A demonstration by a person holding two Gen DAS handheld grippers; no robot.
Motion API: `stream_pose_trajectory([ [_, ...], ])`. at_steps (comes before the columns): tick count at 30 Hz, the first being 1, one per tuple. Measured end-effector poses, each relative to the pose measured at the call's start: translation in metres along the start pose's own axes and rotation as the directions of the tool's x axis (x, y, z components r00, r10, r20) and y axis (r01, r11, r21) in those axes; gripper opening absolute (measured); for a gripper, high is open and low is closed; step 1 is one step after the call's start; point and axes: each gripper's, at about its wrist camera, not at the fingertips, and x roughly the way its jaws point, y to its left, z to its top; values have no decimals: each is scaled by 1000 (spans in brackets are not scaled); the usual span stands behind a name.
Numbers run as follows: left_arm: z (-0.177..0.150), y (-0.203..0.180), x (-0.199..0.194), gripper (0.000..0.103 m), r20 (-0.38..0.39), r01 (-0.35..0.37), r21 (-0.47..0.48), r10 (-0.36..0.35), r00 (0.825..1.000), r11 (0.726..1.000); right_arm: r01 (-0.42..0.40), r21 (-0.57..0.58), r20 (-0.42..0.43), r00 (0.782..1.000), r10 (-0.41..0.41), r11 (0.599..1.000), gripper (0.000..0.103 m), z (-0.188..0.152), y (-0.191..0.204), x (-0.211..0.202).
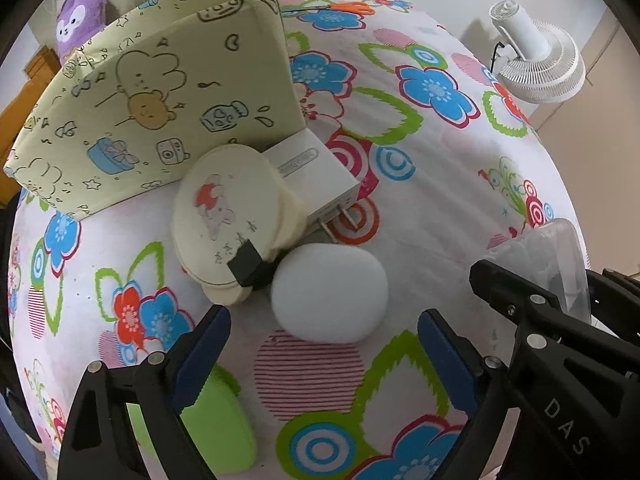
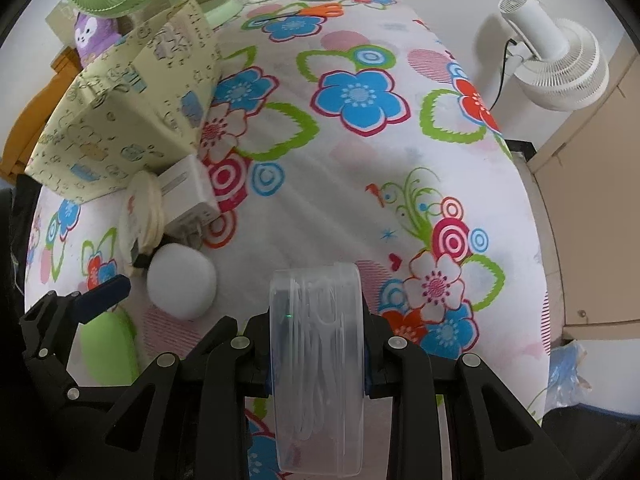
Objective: Organize rigid objects
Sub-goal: 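Grasp the white case with the left tool while the right tool holds the floss box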
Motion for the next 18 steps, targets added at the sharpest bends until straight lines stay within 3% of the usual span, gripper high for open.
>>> stream_pose_trajectory([
  [6,9,-5,5,89,-3,-17,-25,17,1000,1000,2,-3,-7,1000,-2,1000,32,4,-3,3],
  [10,11,-4,8,79,-19,-22,-44,21,1000,999,1,-3,-14,1000,-1,1000,32,6,-4,6],
  [15,5,-3,3,77,-16,-17,-39,17,1000,999,-1,-11,-22,1000,0,1000,33,7,-2,9],
  [18,7,-9,2,67,-4,-19,-22,19,1000,1000,1,-13,-21,1000,-2,1000,33,8,-1,10],
])
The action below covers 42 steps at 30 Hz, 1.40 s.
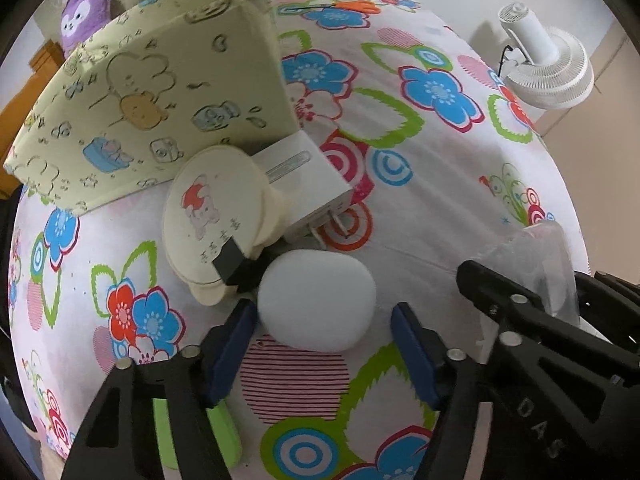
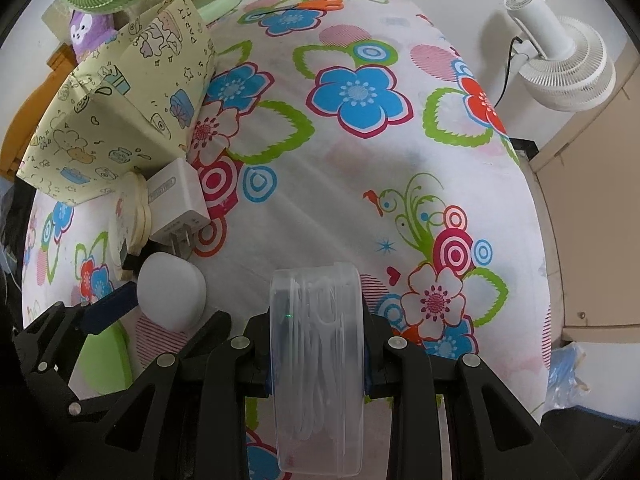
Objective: Organize rigid objects
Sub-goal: 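Grasp the white case with the left tool while the right tool holds the floss box, then lift the white case with the left tool while the right tool carries the floss box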
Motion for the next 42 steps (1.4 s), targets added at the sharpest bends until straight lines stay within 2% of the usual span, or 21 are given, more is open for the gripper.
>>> stream_pose_trajectory([
  [4,3,-3,-1,57,18,6,15,-7,1000,1000,-3,-3,2,1000,3,1000,33,2,2,-1],
  [10,3,0,-1,57,18,8,27,-9,1000,1000,-11,-15,1,1000,11,1000,33,0,8,-2],
  [23,-19,30,-30,57,46,3,4,-3,999,1000,-40,-58,20,999,42,997,33,-3,36,-15],
  [42,-12,58,-81,57,115,-54,-12,55,992,998,-66,-114,105,991,78,991,33,7,81,-61],
])
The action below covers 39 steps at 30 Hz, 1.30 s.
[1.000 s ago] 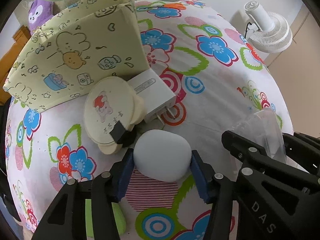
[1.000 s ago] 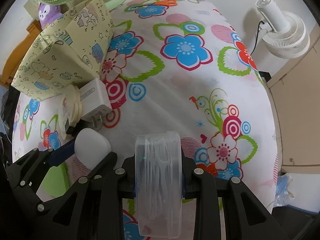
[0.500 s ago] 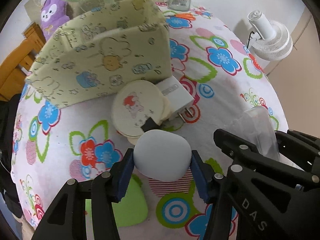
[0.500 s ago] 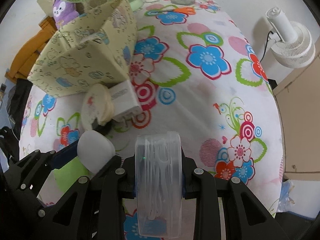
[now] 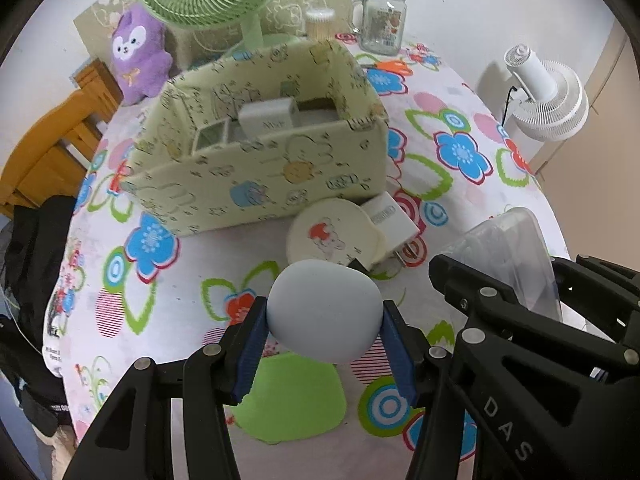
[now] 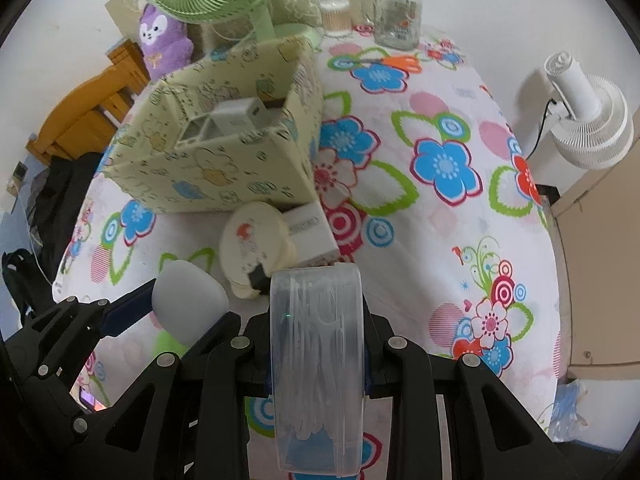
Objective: Organize rigid objects
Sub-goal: 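Lift the white case with the left tool while the right tool carries the floss box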
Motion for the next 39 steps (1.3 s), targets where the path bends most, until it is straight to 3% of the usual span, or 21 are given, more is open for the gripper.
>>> stream_pose_trajectory([
  [18,10,36,-51,57,85,-26,0,26,996,1000,11,-18,92,996,-9,1000,33,17,41,-45],
  [39,24,69,-81,57,147,4,35,-9,989,999,52,34,154,986,-57,998,33,32,77,-77],
])
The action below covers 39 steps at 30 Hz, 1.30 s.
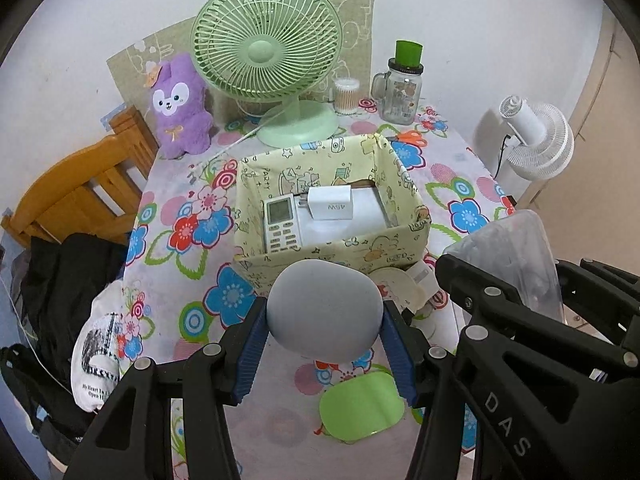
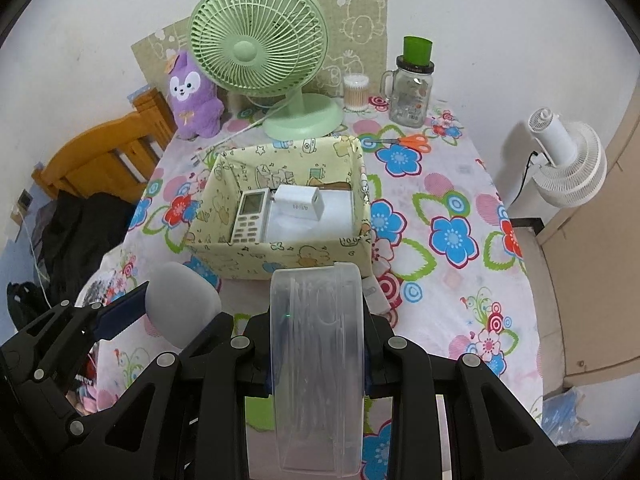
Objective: Organize rigid objects
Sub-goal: 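Lift the white case with the left tool while the right tool carries the floss box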
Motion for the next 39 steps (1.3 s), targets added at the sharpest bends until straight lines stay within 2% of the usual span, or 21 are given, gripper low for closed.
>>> stream_pose_trajectory([
  [9,12,5,2,57,11,14,-7,-13,1000,1000,16,-8,9,1000,-16,1000,33,15,4,1],
  [24,49,11,24,57,0,-29,-67,29,1000,997,-28,-69,-7,1000,28,997,33,60,0,28],
  [39,79,12,60,57,-28,-31,-98,29,999,995,-35,-86,-34,999,32,996,33,94,-10,63],
])
